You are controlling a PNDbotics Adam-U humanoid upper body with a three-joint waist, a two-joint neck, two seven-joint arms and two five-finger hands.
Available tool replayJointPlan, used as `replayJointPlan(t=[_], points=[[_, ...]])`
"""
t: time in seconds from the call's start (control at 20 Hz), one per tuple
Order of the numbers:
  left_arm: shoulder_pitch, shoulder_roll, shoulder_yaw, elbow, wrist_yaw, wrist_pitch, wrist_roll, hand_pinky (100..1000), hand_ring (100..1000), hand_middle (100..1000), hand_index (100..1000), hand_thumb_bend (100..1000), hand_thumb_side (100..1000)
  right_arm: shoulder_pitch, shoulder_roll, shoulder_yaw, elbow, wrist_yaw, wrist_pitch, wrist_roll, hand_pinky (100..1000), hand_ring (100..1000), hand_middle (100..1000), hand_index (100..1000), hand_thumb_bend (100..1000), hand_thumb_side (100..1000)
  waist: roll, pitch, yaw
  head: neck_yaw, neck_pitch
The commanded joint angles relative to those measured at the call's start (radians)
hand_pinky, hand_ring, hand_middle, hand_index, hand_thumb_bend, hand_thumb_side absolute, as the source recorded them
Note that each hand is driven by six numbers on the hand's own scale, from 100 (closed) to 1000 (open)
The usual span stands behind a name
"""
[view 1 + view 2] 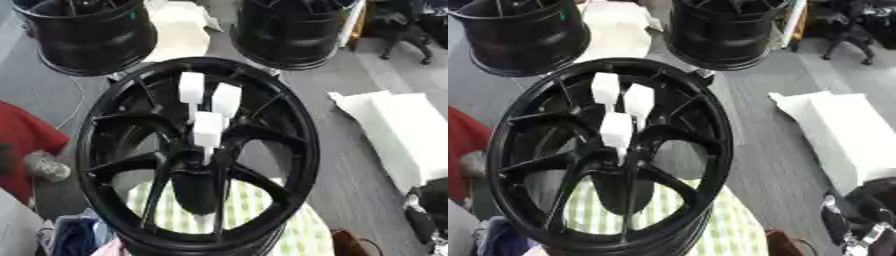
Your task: Pull the pin out of the wheel hub.
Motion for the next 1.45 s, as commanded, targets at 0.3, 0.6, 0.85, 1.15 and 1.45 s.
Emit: replayJointPlan(t=[0.3, 0.6, 0.85, 1.15, 1.45], points=[[0.036, -0.113, 0.014, -0.109, -0.068, 0.129, 0.098, 603, 610, 601, 815, 100, 595, -0.016, -0.004, 0.009, -0.021, -0.005, -0.001, 0.012, 300, 489, 764, 716, 451, 224, -0.007, 0.001, -0.010, 0.009, -0.022], [0.049, -0.130, 0.005, -0.095, -0.059, 0.140, 0.147, 600, 606, 595, 812, 100, 599, -0.017, -0.004, 0.009, -0.022, -0.006, 0.001, 0.013, 300, 489, 765, 716, 451, 225, -0.009, 0.002, -0.011, 0.004, -0.025], [0.051, -0.131, 0.000, -0.086, -0.054, 0.136, 0.161, 597, 602, 591, 806, 100, 592, -0.018, -0.004, 0.010, -0.022, -0.005, 0.002, 0.014, 300, 489, 765, 716, 451, 226, -0.009, 0.002, -0.009, 0.007, -0.027], [0.053, -0.129, -0.007, -0.072, -0.049, 0.129, 0.167, 596, 601, 590, 804, 100, 587, -0.017, -0.004, 0.011, -0.024, -0.006, 0.002, 0.016, 300, 489, 765, 716, 451, 226, -0.010, 0.004, -0.008, 0.009, -0.028], [0.052, -0.126, -0.013, -0.062, -0.048, 0.122, 0.164, 596, 602, 590, 804, 100, 586, -0.017, -0.004, 0.010, -0.024, -0.005, 0.004, 0.017, 300, 489, 765, 716, 452, 226, -0.010, 0.004, -0.006, 0.011, -0.029]])
